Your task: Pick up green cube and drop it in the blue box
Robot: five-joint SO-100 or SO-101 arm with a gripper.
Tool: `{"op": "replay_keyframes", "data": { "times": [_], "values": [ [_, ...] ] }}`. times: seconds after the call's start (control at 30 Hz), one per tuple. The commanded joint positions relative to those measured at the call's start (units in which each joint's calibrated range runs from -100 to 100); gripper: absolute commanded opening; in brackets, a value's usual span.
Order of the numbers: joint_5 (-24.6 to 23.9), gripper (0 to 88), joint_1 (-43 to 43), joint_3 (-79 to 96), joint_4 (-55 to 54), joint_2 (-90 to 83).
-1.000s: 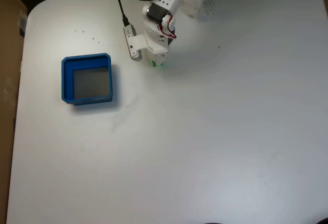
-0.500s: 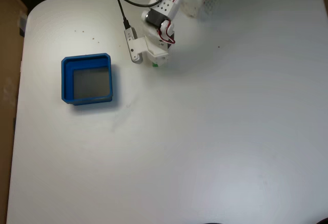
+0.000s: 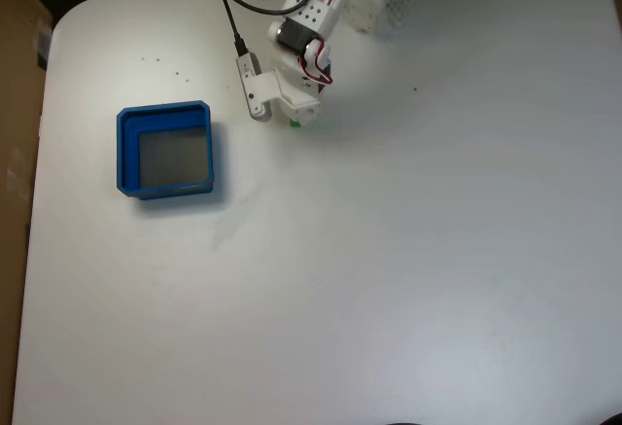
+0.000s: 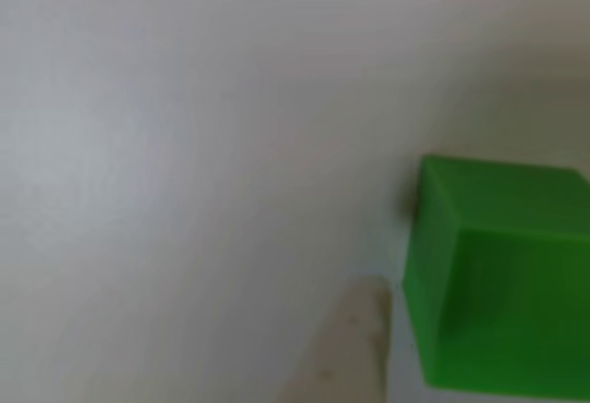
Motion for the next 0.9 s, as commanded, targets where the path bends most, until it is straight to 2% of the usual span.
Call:
{"op": "replay_keyframes", "data": {
  "times": [0.0,0.1,0.87],
  "values": [
    [-0.15,31.3,-0.34,-1.83,-3.4,0.26],
    [-0.15,31.3,-0.26,-1.83,-6.2,1.43],
    [-0.15,31.3,-0.26,-1.74,-5.63,2.35]
  ]
}}
